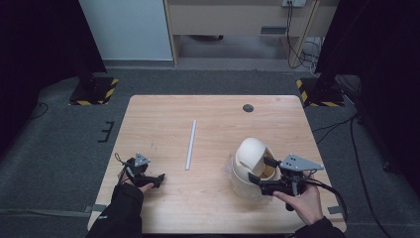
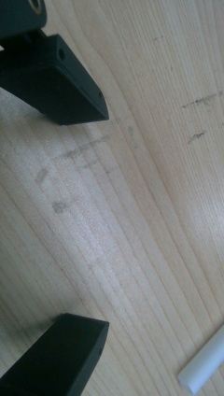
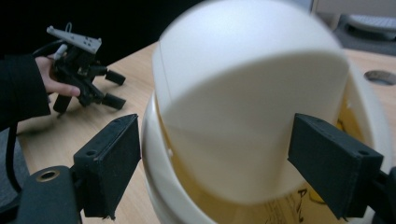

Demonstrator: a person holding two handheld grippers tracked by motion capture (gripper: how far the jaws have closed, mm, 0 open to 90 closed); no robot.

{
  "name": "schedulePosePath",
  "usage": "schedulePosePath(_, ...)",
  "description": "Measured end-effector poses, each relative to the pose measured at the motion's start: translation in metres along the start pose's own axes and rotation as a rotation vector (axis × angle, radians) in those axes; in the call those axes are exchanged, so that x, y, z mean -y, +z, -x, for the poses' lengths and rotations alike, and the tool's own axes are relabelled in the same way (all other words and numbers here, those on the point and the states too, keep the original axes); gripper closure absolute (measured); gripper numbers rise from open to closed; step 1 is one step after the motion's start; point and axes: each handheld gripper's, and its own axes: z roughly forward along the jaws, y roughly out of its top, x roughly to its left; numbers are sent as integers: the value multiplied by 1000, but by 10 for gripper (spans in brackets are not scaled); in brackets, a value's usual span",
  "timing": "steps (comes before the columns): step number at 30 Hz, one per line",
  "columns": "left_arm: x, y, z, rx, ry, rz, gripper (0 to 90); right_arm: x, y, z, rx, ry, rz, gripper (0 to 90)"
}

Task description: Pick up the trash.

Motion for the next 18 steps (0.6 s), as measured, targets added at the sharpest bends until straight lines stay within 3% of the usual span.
schedulePosePath(6,0,0,0,0,0,0,14,6,9,-3,-24,7,-59,169)
schedulePosePath(10,-1,-1,0,1,2,-3,26,7,11,-4,-33,3,-63,177)
schedulePosePath(18,-3,-4,0,13,-4,-13,88,-5,-7,5,-1,24,20,180)
